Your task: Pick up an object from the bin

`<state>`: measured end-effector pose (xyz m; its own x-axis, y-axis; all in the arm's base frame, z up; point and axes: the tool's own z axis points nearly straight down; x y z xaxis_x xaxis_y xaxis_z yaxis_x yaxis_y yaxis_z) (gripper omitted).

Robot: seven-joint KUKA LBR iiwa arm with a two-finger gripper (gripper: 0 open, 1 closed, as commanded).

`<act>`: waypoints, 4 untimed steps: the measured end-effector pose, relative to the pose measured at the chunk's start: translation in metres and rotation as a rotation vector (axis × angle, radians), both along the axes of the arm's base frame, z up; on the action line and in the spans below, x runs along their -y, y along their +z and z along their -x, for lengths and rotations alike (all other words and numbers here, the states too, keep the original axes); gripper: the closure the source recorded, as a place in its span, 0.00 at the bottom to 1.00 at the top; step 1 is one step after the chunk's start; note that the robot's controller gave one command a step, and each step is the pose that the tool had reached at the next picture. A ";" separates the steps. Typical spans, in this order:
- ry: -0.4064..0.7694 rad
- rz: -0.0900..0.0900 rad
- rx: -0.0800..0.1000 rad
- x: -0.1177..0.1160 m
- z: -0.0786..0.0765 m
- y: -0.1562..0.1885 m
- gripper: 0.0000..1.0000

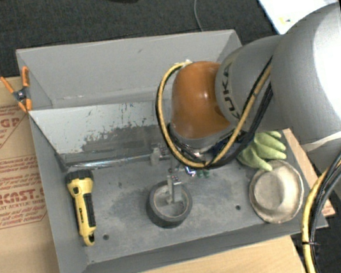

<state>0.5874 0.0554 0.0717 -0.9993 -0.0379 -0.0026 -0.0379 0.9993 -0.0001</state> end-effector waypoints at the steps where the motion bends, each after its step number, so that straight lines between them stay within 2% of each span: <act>1: -0.001 -0.001 0.000 0.001 0.002 0.000 0.00; 2: 0.017 0.000 0.005 -0.001 0.003 0.000 0.00; 3: 0.128 0.000 0.009 -0.002 0.003 0.000 0.00; 4: 0.154 0.000 0.012 -0.004 0.003 0.000 0.00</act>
Offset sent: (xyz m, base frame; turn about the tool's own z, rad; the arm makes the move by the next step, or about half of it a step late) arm -0.0045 0.0014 -0.0017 -0.0211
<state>0.5841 0.0589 0.0717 -0.9815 -0.1907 -0.0148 -0.1907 0.9817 -0.0020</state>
